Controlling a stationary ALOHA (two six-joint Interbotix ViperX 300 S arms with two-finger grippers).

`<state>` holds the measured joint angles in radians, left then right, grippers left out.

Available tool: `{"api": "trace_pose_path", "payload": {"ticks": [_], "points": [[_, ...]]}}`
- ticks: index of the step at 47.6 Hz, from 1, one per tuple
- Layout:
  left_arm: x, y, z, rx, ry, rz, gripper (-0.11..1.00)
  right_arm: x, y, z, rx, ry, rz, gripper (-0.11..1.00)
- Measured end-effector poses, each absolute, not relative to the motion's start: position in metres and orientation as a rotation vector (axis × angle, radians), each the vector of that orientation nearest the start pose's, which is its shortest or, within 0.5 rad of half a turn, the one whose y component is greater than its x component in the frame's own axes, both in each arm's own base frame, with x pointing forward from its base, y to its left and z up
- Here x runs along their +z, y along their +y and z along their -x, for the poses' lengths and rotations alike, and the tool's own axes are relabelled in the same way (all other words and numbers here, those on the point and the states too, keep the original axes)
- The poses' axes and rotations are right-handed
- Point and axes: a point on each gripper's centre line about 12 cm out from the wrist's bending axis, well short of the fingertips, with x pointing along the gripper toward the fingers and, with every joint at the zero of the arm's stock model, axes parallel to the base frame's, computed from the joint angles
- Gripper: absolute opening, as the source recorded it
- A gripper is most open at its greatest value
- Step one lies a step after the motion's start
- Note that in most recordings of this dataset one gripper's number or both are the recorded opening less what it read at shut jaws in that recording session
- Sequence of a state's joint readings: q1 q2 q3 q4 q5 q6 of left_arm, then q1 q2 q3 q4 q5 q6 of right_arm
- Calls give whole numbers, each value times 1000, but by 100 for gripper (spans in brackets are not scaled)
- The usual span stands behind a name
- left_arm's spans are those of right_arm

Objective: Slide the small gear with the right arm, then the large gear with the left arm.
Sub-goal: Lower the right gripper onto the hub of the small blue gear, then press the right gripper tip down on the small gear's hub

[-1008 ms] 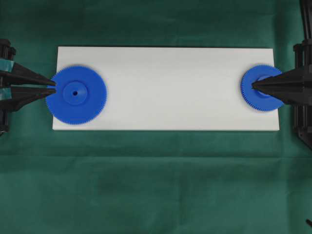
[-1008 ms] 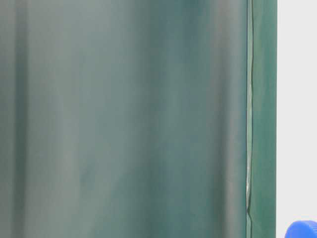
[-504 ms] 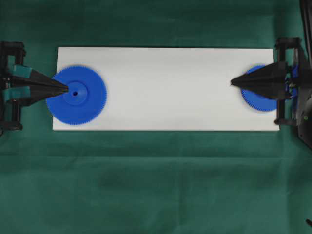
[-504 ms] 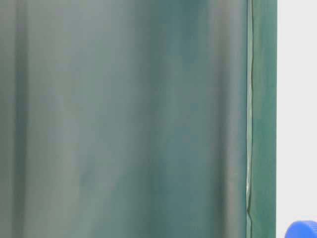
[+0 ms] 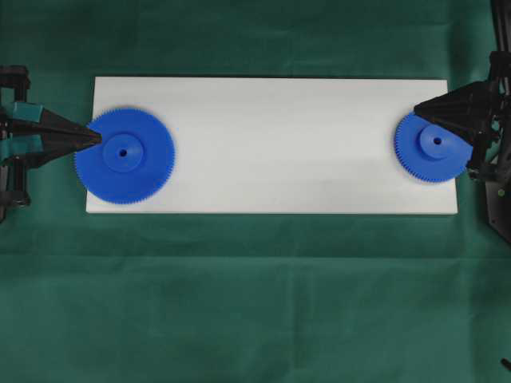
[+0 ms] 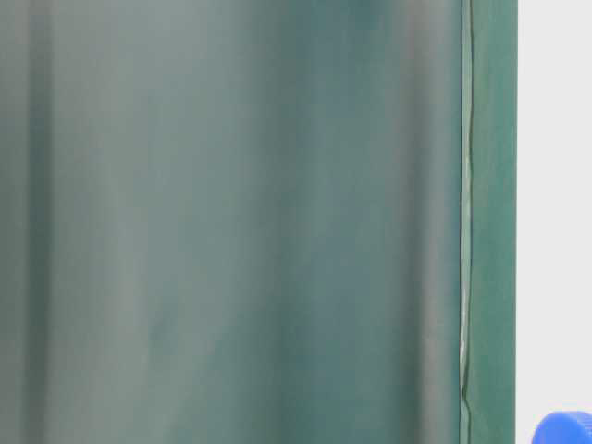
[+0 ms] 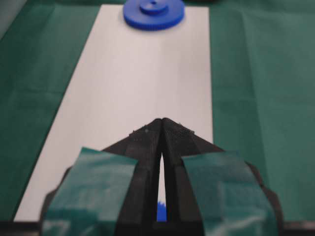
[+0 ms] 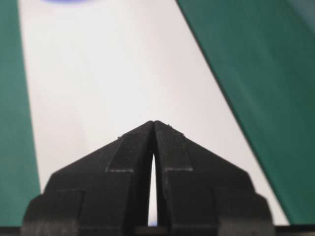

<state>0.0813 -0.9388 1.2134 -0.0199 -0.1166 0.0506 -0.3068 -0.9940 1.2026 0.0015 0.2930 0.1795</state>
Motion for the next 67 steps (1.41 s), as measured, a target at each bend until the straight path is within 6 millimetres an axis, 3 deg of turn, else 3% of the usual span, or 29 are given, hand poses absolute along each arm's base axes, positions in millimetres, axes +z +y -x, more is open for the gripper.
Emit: {"api": "trace_pose_path", "payload": {"ticks": [31, 49, 67], "points": [[249, 23, -197, 114, 170, -18, 0, 164, -60, -152, -549, 897, -477, 50], [249, 24, -197, 121, 170, -16, 0, 157, -65, -149, -621, 971, -486, 50], [248, 25, -197, 127, 175, -15, 0, 139, -64, -151, -653, 1096, -534, 50]]}}
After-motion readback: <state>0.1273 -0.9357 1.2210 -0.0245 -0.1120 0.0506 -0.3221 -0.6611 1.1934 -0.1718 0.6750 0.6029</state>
